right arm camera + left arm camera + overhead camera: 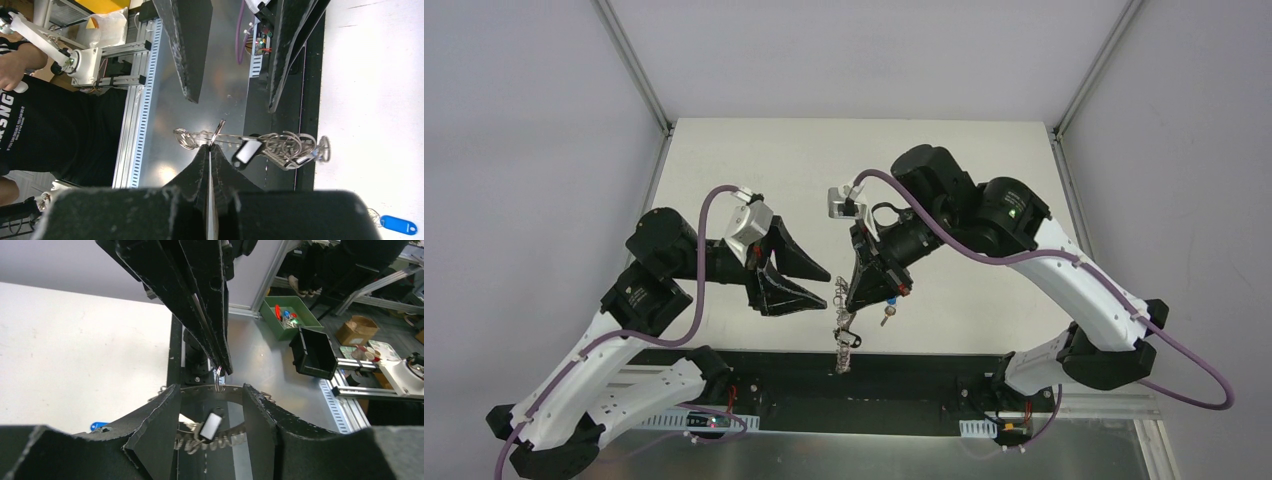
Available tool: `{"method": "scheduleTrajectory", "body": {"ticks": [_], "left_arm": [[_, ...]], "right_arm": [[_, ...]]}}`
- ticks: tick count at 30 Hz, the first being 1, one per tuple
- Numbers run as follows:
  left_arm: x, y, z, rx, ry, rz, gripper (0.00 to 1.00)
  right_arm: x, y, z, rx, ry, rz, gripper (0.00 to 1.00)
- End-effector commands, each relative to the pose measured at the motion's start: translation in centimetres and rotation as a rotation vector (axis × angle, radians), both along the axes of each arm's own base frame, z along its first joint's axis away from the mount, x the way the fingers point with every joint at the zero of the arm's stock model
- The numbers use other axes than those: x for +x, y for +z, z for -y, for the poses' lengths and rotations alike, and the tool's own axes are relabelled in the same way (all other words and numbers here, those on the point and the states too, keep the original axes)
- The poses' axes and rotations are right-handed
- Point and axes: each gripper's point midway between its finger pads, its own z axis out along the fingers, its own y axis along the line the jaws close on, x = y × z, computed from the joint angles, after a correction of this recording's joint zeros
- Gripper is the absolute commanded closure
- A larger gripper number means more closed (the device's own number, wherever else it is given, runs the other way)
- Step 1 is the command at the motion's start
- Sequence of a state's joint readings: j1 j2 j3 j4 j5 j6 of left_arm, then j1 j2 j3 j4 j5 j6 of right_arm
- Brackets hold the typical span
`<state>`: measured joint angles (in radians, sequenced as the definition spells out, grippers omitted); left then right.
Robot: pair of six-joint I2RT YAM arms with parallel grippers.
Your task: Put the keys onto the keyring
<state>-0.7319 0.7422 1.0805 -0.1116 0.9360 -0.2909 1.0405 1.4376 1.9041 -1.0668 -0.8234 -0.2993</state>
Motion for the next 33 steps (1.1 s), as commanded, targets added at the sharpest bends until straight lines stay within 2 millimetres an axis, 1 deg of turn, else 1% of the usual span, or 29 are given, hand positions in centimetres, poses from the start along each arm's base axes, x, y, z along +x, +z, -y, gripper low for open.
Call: {"method": "scheduleTrajectory", "body": {"ticks": [1,3,9,13,23,29,31,32,33], "left_arm": [[-1.6,1.6,-0.3,-0.021,-0.083,0.011,0.54],[-1.7,1.5,-0.2,-0.015,-0.1,0.003,0.58],[-2.0,1.5,-0.2,-0.008,-0.124,-0.006,0.6],[-2.2,1.4,0.0,0.001,-0.153,-0.018,0.67],[-2.1,1.0,0.4,0.02,-0.182,-0.045,0.73],[-1.9,1.0,0.5,0.021,-0.18,-0.043,0.81],[-1.9,1.0,0.5,0.022,-0.181,-0.044,0.85],[-1.9,1.0,0.6,0.024,-0.183,-0.046,0.9],[-1.9,1.0,0.6,0.025,-0.188,-0.047,0.97]], "right_arm": [[-0.7,2.1,-0.1,0.048,0.049,-0.033,1.0],[-0.6,2.1,-0.3,0.041,0.048,-0.038,1.0],[-0.2,2.0,-0.8,0.02,0.038,-0.047,1.0],[-0.1,2.2,-0.9,0.021,0.032,-0.043,1.0],[0.4,2.2,-1.2,0.002,0.014,-0.046,1.0],[0.6,2.0,-1.3,-0.016,0.006,-0.044,1.0],[0.7,1.9,-1.3,-0.023,0.004,-0.041,1.0],[0.7,1.8,-1.3,-0.026,0.0,-0.041,1.0],[0.7,1.8,-1.3,-0.028,-0.002,-0.042,1.0]]}}
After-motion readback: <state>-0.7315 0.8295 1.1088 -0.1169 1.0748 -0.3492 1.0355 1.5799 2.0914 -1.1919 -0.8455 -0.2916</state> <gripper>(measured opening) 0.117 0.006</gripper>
